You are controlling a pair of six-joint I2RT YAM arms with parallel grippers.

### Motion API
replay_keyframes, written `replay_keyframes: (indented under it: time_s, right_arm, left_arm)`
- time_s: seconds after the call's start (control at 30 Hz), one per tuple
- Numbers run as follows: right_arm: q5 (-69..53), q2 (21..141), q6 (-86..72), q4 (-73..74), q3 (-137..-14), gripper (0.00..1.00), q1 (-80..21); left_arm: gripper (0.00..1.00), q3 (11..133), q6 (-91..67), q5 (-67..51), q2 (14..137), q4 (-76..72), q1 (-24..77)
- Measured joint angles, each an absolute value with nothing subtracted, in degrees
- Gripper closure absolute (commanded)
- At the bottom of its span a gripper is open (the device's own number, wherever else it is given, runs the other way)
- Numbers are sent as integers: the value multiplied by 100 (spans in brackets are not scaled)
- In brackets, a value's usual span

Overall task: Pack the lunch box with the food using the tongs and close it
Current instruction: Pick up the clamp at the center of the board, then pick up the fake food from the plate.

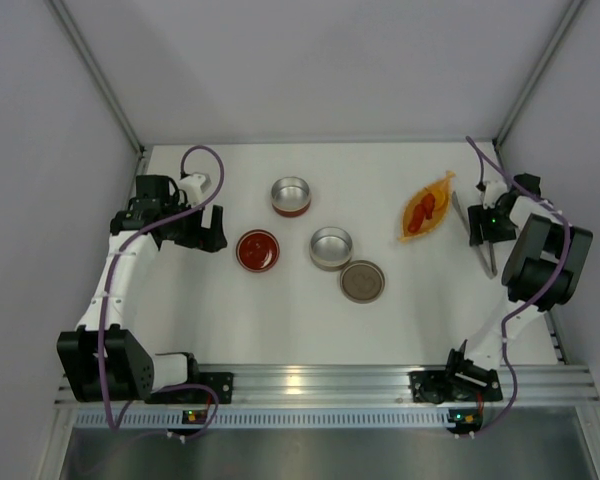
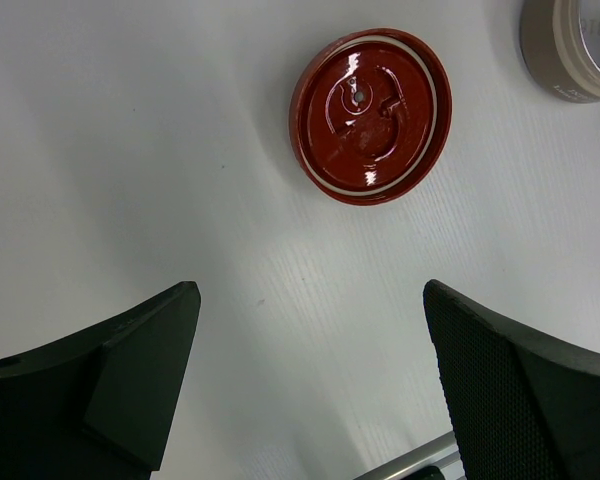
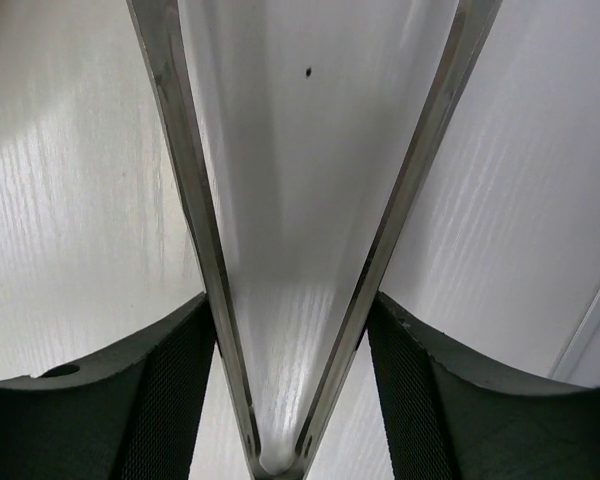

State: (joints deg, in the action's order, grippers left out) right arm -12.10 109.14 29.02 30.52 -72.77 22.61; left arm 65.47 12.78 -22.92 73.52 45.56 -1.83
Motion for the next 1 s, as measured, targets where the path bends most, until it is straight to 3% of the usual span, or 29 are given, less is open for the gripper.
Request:
replay_keyframes:
  time_s: [0.23,0.5,1.0]
  right_arm:
    - [-1363,10523,2912,3358,-6973,52,2340]
    - [-1636,9880,3006,3769,-6978,57,2637]
    - [-2102,8650,3570,5063,-7288,59,3288]
  left_arm:
    - [2,6547,1341,-2296,7284,4556,-183]
    - [2,6545,1345,-2335,7109,4550,-183]
    - [2,6466,1343,-2467,6980,4442,-183]
